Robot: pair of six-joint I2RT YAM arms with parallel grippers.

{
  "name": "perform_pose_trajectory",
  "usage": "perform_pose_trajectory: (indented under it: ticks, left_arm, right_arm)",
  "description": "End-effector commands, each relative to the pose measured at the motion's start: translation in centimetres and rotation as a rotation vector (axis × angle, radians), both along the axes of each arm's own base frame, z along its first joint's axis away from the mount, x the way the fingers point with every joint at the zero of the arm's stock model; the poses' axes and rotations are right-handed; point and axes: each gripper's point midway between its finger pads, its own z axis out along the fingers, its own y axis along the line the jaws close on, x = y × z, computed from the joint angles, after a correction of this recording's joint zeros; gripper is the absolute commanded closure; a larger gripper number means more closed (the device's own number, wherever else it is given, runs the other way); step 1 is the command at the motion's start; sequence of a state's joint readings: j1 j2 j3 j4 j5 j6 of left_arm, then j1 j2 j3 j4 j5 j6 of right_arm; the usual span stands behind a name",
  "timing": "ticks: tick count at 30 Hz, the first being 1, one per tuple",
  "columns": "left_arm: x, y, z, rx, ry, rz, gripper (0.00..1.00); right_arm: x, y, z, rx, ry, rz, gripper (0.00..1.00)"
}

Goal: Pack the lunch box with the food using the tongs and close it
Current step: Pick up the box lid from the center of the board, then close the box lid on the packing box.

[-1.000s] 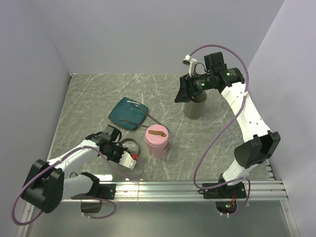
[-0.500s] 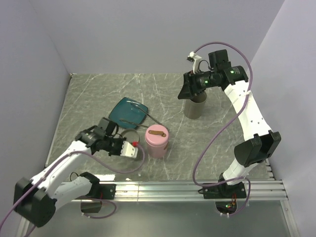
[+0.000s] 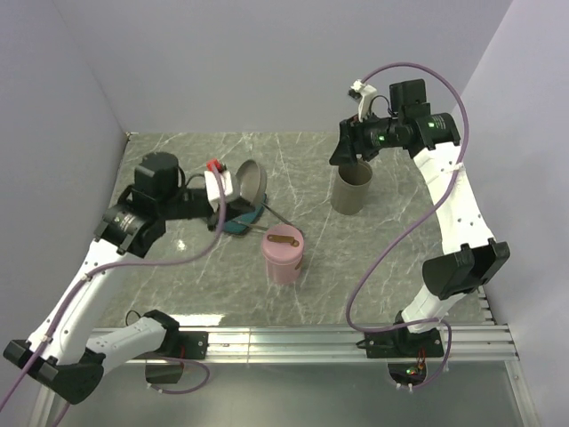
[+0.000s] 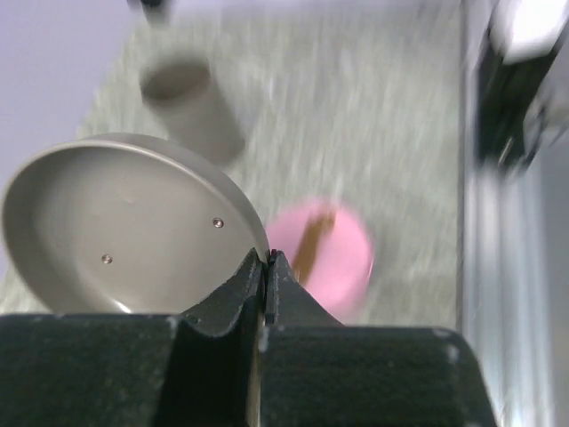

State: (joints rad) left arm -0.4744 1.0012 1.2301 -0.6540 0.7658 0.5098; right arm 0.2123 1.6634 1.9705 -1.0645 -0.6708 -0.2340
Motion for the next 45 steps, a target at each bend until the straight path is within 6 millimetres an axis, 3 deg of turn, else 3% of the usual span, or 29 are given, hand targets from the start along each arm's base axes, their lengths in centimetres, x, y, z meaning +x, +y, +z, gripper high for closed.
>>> perform_pose_trajectory:
  ticks: [1, 2, 4, 5, 6, 7, 8, 9, 11, 14, 19, 26, 32, 33, 38, 44, 45]
  left_arm:
    - [-1.4, -2.2, 7.1, -0.238, 0.114, -0.099, 1.00]
    - [-1.1, -2.7, 8.9, -0.297, 0.081, -0.125, 1.00]
    - [-2.1, -3.0, 9.9, -0.382, 0.252, -0.169, 1.00]
    - [-2.7, -3.0, 13.1, -0.489, 0.252, -0.217, 1.00]
    - [-2.7, -3.3, 12.4, -0.516, 0.318, -0.236, 1.00]
    - [-3.6, -3.1, 14.5, -0.590, 0.340, -0.286, 1.00]
    - [-3.1, -3.4, 13.7, -0.595, 0.466, -0.265, 1.00]
    - [-2.7, -3.7, 14.5, -0.636, 0.442, -0.303, 1.00]
    - [-2.2, -3.6, 15.3, -0.710, 0.578, -0.313, 1.00]
    - [-0.6, -4.0, 15.8, -0.762, 0.628, -0.288, 1.00]
    - [0.5, -4.5, 16.1, -0.787, 0.688, -0.294, 1.00]
    - [1.3, -4.8, 15.4, -0.799, 0.785, -0.301, 1.00]
    - [0.9, -4.9, 14.9, -0.764, 0.819, -0.323, 1.00]
    - [1.1, -5.0, 14.7, -0.758, 0.827, -0.318, 1.00]
    - [1.1, -4.9, 14.0, -0.738, 0.832, -0.324, 1.00]
    - [0.7, -4.6, 14.9, -0.754, 0.796, -0.346, 1.00]
    - [0.6, -4.6, 14.8, -0.748, 0.797, -0.348, 1.00]
  right_arm:
    - [0.2, -1.0, 2.5, -0.005, -0.098, -0.012, 0.28]
    - [-0.1, -0.7, 2.7, 0.013, -0.104, 0.007, 0.28]
    - [-0.9, -0.7, 3.1, 0.042, -0.136, 0.028, 0.28]
    - [-2.3, -0.3, 4.4, 0.081, -0.179, 0.064, 0.28]
    - [-2.9, -0.1, 3.2, 0.093, -0.158, 0.077, 0.28]
    - [-3.8, 0.2, 3.5, 0.132, -0.203, 0.096, 0.29]
    - [-4.1, 0.2, 5.4, 0.149, -0.275, 0.095, 0.29]
    - [-4.3, 0.7, 5.0, 0.183, -0.294, 0.116, 0.28]
    - [-6.0, 0.7, 6.5, 0.217, -0.372, 0.130, 0.28]
    - [-7.2, 0.8, 7.2, 0.257, -0.467, 0.149, 0.29]
    - [-8.8, 2.1, 8.3, 0.324, -0.484, 0.281, 0.29]
    - [-7.6, 4.8, 10.4, 0.363, -0.542, 0.357, 0.29]
    - [-7.2, 6.8, 10.9, 0.238, -0.670, 0.422, 0.29]
    - [-7.4, 6.9, 11.9, 0.212, -0.710, 0.429, 0.29]
    - [-8.1, 6.0, 9.7, 0.082, -0.770, 0.479, 0.28]
    - [-10.4, 5.3, 10.7, 0.094, -0.963, 0.479, 0.28]
    - [-10.6, 5.4, 11.8, 0.117, -1.023, 0.465, 0.29]
